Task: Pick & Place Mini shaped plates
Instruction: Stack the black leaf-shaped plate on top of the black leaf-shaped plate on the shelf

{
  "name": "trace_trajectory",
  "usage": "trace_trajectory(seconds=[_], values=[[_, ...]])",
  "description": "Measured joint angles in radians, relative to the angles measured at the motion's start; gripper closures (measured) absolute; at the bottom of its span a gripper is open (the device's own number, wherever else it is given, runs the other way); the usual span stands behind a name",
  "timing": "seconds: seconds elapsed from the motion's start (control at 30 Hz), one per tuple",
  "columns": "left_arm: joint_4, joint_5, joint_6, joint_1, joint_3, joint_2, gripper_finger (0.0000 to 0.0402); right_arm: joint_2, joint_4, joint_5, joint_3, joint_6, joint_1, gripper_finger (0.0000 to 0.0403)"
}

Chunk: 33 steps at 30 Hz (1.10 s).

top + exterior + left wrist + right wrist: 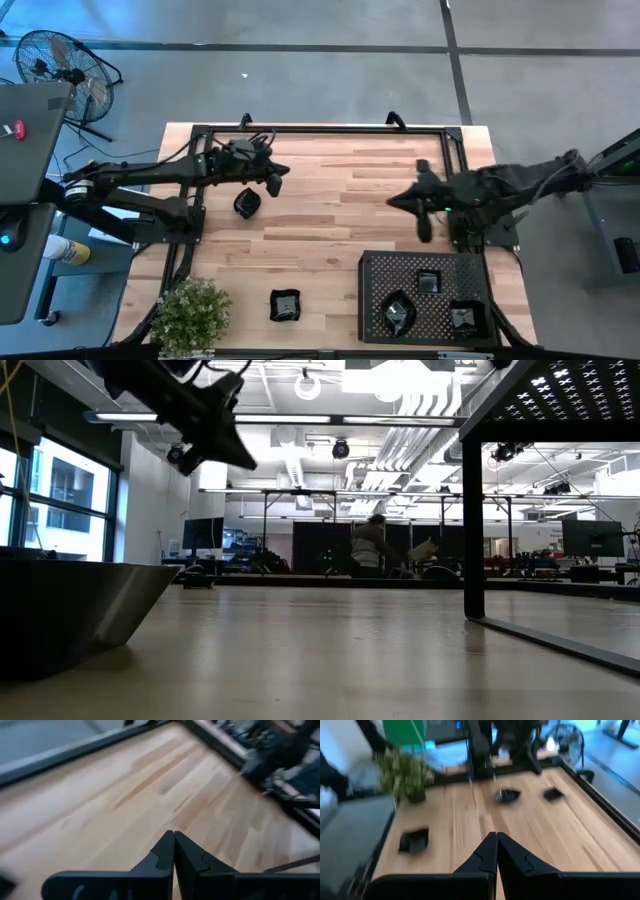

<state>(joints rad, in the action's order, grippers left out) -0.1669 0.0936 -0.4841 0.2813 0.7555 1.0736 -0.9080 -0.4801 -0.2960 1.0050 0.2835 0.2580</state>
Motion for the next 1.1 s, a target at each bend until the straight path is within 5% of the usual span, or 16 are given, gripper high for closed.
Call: trace_trajectory(seconds=[0.2,0.37,0.53,0.73,0.97,1.1], values=[[-0.236,0.072,-0.201,0.006,0.0,0.003,0.0401,-0.008,0.432,0.125,-0.207,-0.031,-0.166,0.0402],[-0.371,0.046,-0.326,0.128,0.0,0.003,0.0401,-0.008,0.64,0.153,-0.275,-0.031,-0.232,0.0403],[-0.542,-0.087,-0.331,0.247,0.0,0.003,0.0401,-0.008,0.643,0.153,-0.273,-0.053,-0.252,0.0403],[-0.746,-0.074,-0.301,0.269,-0.001,0.005,0.0358,-0.008,0.642,0.154,-0.273,-0.057,-0.253,0.0403],[-0.649,-0.061,-0.305,0.269,-0.118,0.01,0.026,-0.008,0.642,0.153,-0.273,-0.069,-0.253,0.0403],[-0.578,-0.075,-0.306,0.269,-0.213,0.01,0.0237,-0.008,0.642,0.153,-0.273,-0.069,-0.253,0.0403]])
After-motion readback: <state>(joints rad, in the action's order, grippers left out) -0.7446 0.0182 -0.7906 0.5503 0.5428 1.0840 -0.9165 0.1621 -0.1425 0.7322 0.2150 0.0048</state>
